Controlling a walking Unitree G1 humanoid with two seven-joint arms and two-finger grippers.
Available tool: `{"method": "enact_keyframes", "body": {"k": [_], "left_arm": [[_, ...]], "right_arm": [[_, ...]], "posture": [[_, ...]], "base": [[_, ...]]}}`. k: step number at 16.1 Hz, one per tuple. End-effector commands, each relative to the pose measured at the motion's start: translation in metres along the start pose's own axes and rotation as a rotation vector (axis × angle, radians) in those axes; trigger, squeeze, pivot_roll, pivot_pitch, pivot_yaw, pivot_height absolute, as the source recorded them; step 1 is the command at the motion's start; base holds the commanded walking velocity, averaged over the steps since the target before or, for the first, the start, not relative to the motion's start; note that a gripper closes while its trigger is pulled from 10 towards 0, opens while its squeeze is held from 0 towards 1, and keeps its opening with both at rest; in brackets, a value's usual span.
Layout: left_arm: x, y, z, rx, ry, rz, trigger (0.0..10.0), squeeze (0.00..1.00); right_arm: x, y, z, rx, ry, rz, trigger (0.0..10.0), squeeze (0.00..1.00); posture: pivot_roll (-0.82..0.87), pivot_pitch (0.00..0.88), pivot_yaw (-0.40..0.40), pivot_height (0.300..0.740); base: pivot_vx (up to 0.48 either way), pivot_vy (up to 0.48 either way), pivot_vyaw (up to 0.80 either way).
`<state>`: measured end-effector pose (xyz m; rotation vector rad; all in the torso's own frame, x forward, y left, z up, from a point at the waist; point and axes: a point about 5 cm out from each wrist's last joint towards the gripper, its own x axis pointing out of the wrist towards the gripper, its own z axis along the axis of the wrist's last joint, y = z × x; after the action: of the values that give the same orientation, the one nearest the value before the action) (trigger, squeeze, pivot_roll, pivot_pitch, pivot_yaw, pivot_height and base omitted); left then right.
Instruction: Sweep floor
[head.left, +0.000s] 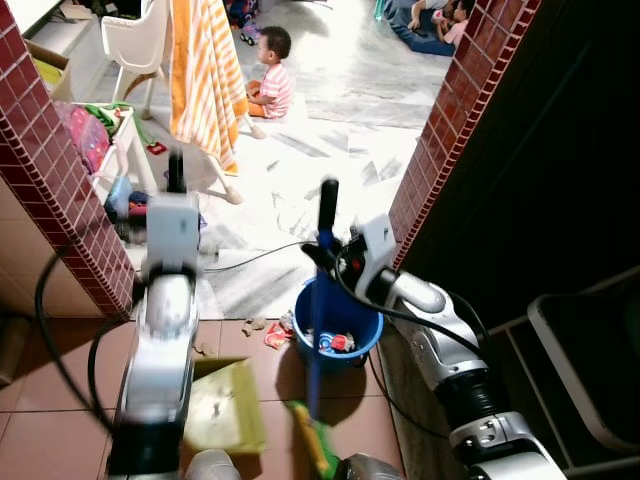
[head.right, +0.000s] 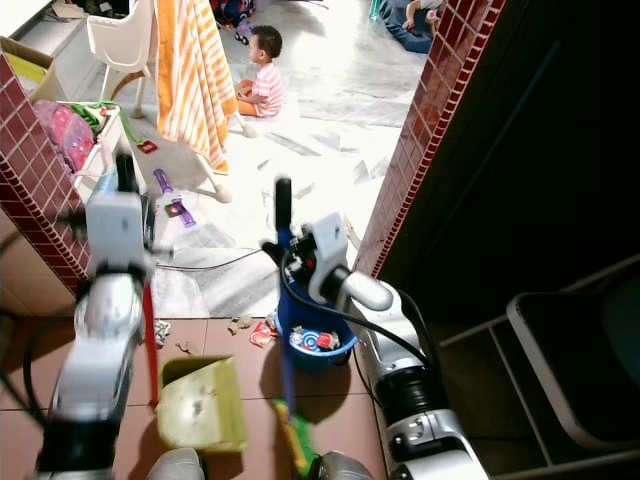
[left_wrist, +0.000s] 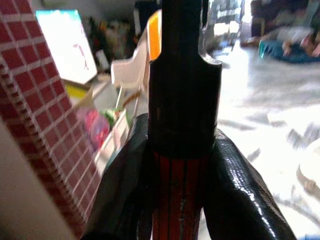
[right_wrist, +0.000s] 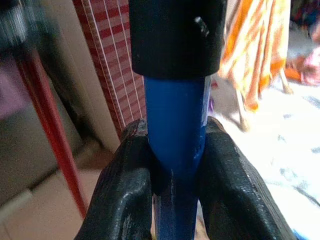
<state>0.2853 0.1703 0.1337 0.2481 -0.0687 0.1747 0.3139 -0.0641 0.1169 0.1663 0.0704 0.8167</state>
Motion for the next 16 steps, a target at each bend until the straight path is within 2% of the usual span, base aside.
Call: {"method": "enact_keyframes", "body": {"k": [1,4,5,6,7,8,11,16], "left_arm": [[0.001,0.004,0.007,-0.006,-0.044,0.028,10.0,0.0],[-0.003,0.0,-0.006,0.019,-0.031,0.012,10.0,0.0],[-0.005,-0.008,-0.007,0.027,-0.034,-0.019,10.0,0.0],[-0.005,-0.009,-0.007,0.027,-0.037,-0.024,10.0,0.0],[-0.007,-0.015,-0.007,0.011,-0.038,-0.036,10.0,0.0],[-0.008,-0.017,-0.007,0.004,-0.037,-0.037,10.0,0.0],[-0.01,-0.018,-0.009,-0.025,-0.026,-0.031,10.0,0.0],[-0.007,-0.023,-0.007,-0.039,-0.032,-0.055,10.0,0.0]], "right_arm": [[0.001,0.001,0.012,0.039,-0.083,0.009,10.0,0.0],[0.011,0.004,0.031,0.01,-0.199,-0.019,10.0,0.0],[0.017,-0.002,0.04,-0.053,-0.241,-0.108,10.0,0.0],[0.018,-0.004,0.042,-0.06,-0.252,-0.135,10.0,0.0],[0.022,-0.014,0.051,-0.141,-0.275,-0.266,10.0,0.0],[0.022,-0.018,0.056,-0.19,-0.287,-0.316,10.0,0.0],[0.017,-0.03,0.057,-0.229,-0.277,-0.424,10.0,0.0],[0.013,-0.039,0.049,-0.255,-0.271,-0.499,10.0,0.0]], "posture": [[0.05,0.0,-0.088,0.74],[0.06,0.0,-0.084,0.74],[0.06,0.0,-0.084,0.74],[0.06,0.0,-0.083,0.74],[0.06,0.0,-0.082,0.74],[0.06,0.0,-0.082,0.74],[0.06,0.0,-0.081,0.74],[0.05,0.0,-0.076,0.74]], "base": [[0.0,0.0,0.0],[0.0,0.0,0.0],[0.0,0.0,0.0],[0.0,0.0,0.0],[0.0,0.0,0.0],[0.0,0.0,0.0],[0.0,0.0,0.0],[0.0,0.0,0.0]]}}
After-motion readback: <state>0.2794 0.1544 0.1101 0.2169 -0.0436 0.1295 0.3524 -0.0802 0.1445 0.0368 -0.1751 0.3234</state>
